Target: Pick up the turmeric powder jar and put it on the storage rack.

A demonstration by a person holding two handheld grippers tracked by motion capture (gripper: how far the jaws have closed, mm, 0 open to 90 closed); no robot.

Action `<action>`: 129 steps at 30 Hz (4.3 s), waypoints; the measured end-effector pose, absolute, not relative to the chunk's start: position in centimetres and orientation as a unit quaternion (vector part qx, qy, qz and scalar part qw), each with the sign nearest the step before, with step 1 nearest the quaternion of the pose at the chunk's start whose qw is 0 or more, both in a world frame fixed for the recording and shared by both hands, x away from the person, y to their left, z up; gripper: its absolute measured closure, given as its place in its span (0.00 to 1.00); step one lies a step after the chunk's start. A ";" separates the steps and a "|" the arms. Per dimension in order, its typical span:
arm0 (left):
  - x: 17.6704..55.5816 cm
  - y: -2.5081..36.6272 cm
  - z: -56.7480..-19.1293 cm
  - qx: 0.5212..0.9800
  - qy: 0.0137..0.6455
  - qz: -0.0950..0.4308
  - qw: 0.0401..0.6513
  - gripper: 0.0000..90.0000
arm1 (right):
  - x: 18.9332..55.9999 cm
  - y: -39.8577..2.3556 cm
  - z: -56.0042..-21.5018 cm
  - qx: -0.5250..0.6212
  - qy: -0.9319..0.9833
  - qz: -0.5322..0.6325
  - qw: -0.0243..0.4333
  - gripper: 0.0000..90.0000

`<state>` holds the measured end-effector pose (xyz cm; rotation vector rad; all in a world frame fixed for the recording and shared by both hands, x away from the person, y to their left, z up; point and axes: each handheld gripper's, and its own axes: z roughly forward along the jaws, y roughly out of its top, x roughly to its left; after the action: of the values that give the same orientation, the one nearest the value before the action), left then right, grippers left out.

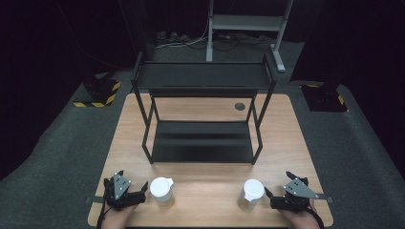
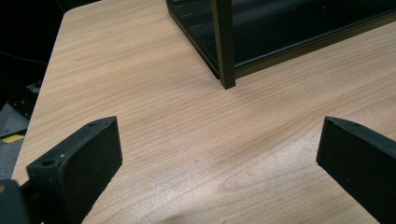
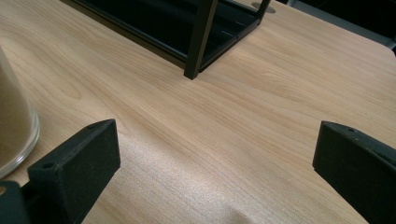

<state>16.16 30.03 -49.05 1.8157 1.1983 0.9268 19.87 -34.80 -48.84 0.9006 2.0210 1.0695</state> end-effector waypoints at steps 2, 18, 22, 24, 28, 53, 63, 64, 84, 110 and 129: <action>16.1 30.0 -49.0 0.711 0.468 0.364 0.378 0.01 | 19.8 -34.7 -48.8 0.346 0.775 0.409 0.336 0.00; 16.4 29.7 -48.8 0.719 0.465 0.361 0.368 0.01 | 20.0 -34.5 -48.7 0.340 0.782 0.401 0.335 0.00; 16.3 30.1 -48.9 0.713 0.470 0.360 0.377 0.01 | 20.0 -34.6 -48.7 0.344 0.780 0.402 0.334 0.00; 16.2 30.2 -49.0 0.708 0.475 0.358 0.381 0.01 | 20.1 -34.6 -48.7 0.344 0.780 0.403 0.333 0.00; 15.9 30.7 -49.3 0.700 0.477 0.356 0.396 0.01 | 20.1 -34.7 -48.7 0.344 0.780 0.404 0.332 0.00; 12.9 30.9 -46.5 0.679 0.443 0.383 0.443 0.01 | 20.1 -34.5 -48.6 0.341 0.782 0.399 0.335 0.00; 12.2 31.0 -46.0 0.671 0.432 0.386 0.462 0.01 | 20.1 -34.5 -48.6 0.340 0.783 0.399 0.335 0.00; 12.1 31.1 -45.9 0.670 0.431 0.387 0.465 0.01 | 20.1 -34.5 -48.6 0.339 0.783 0.399 0.335 0.00; 10.7 30.3 -44.6 0.660 0.391 0.399 0.502 0.01 | 20.1 -34.4 -48.6 0.338 0.785 0.398 0.334 0.00; 11.1 28.4 -45.2 0.684 0.335 0.373 0.530 0.00 | 20.1 -34.4 -48.6 0.336 0.786 0.397 0.333 0.00; 11.7 27.5 -46.5 0.698 0.328 0.350 0.532 0.00 | 20.1 -34.5 -48.6 0.334 0.786 0.399 0.333 0.00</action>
<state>11.73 27.49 -46.55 1.6646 0.7830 0.8338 20.10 -34.49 -48.61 0.8720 2.0534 1.0408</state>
